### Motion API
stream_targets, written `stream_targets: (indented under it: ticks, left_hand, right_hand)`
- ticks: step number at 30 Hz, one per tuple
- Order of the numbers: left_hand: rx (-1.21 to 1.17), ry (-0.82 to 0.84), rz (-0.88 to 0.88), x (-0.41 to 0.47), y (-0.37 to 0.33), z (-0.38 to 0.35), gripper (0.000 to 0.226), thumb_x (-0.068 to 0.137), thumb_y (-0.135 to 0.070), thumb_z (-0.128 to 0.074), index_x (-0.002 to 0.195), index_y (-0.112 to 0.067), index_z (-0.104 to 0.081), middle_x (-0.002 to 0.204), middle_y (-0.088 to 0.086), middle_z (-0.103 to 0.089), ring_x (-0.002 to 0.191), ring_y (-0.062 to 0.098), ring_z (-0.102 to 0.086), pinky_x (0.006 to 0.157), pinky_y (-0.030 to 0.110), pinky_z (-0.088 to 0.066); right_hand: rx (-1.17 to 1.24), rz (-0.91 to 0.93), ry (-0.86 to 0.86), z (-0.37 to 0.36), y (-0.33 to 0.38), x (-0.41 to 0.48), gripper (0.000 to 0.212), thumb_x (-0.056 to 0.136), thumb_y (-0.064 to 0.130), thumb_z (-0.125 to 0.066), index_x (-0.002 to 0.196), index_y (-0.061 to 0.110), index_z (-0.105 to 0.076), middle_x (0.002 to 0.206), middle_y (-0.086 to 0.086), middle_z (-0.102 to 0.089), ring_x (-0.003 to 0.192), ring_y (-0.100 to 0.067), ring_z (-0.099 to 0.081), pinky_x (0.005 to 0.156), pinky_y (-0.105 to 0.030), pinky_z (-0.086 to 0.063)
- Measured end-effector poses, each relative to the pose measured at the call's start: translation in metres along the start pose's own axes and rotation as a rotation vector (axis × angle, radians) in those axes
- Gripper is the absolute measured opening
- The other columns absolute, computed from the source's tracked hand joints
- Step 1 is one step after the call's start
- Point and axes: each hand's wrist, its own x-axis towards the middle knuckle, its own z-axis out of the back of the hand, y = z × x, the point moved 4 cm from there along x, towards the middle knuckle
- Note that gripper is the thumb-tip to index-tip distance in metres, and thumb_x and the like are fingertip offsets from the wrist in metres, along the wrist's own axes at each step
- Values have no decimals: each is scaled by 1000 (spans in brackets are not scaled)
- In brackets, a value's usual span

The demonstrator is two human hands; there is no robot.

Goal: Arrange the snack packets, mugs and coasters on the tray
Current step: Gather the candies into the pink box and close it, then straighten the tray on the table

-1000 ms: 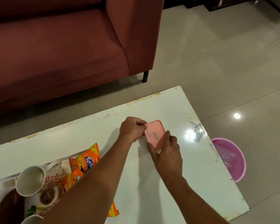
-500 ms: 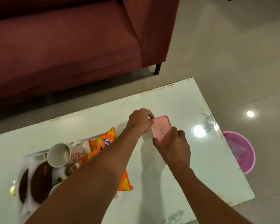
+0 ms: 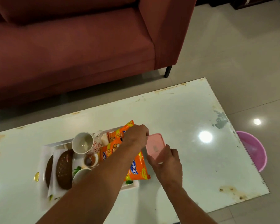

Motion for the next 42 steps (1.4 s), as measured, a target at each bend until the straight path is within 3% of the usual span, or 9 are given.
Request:
stream_targets:
  ticks: [14, 18, 21, 24, 26, 28, 32, 37, 42]
  left_hand:
    - [165, -40, -59, 3, -1, -9, 23, 96, -21, -67, 118, -16, -73, 114, 8, -75, 101, 27, -71, 89, 41, -60]
    - [106, -46, -93, -7, -4, 3, 34, 100, -23, -62, 132, -14, -64, 131, 10, -65, 120, 28, -63, 97, 40, -54]
    - [-92, -351, -157, -38, 5, 34, 39, 105, -35, -48, 140, -22, -59, 133, 4, -64, 117, 24, -64, 95, 39, -54]
    - [-413, -834, -103, -95, 64, 63, 34, 103, -43, -47, 129, -30, -64, 119, -13, -66, 93, 0, -65, 80, 17, -53]
    - [-567, -1086, 85, -134, 140, 67, 30, 102, -41, -49, 122, -28, -66, 112, -14, -66, 86, -5, -61, 76, 14, -50]
    - [-643, -1203, 440, -174, 231, 55, 29, 102, -35, -51, 120, -20, -69, 116, 0, -71, 98, 8, -66, 86, 31, -55]
    - [-619, -798, 1019, -235, 350, -16, 29, 100, -26, -53, 117, -15, -73, 118, 18, -73, 110, 43, -65, 97, 50, -49]
    - [-949, -495, 940, -246, 366, -86, 24, 90, -38, -59, 72, -24, -65, 88, 16, -74, 85, 39, -70, 83, 55, -59]
    - [-1085, -626, 905, -240, 365, -117, 33, 98, -23, -60, 67, -34, -66, 75, -1, -71, 70, 22, -67, 75, 53, -62]
  right_hand:
    - [-76, -55, 3, -13, 0, 1, 95, 80, 79, -54, 150, 21, -27, 141, -4, -47, 121, -24, -58, 90, -38, -59]
    - [-135, -61, 5, -9, 1, 1, 106, 76, 85, -50, 155, 21, -19, 151, -5, -39, 132, -27, -49, 93, -42, -56]
    - [-139, 13, -168, 12, 2, -11, 97, 84, 80, -47, 156, 21, -21, 152, -8, -38, 134, -29, -44, 90, -46, -55]
    - [36, 68, -331, 21, -6, -37, 61, 97, 60, -45, 146, 23, -42, 139, -5, -48, 120, -23, -54, 81, -43, -58]
    - [176, 33, -325, 11, -17, -56, 35, 99, 35, -54, 130, 19, -61, 123, -7, -60, 96, -22, -62, 72, -36, -52]
    - [240, -70, -220, -10, -27, -70, 21, 96, 13, -59, 113, 15, -72, 110, -12, -69, 80, -23, -61, 75, -34, -45]
    - [290, -246, 114, -52, -28, -79, 16, 95, 16, -62, 104, 19, -76, 97, -11, -76, 84, -32, -69, 90, -41, -52]
    - [341, -252, 223, -82, -12, -74, 6, 92, 20, -69, 91, 20, -74, 75, -1, -75, 66, -23, -72, 75, -53, -62]
    - [372, -228, 168, -85, -5, -77, 10, 92, 23, -72, 81, 23, -71, 73, -1, -75, 55, -20, -73, 71, -50, -63]
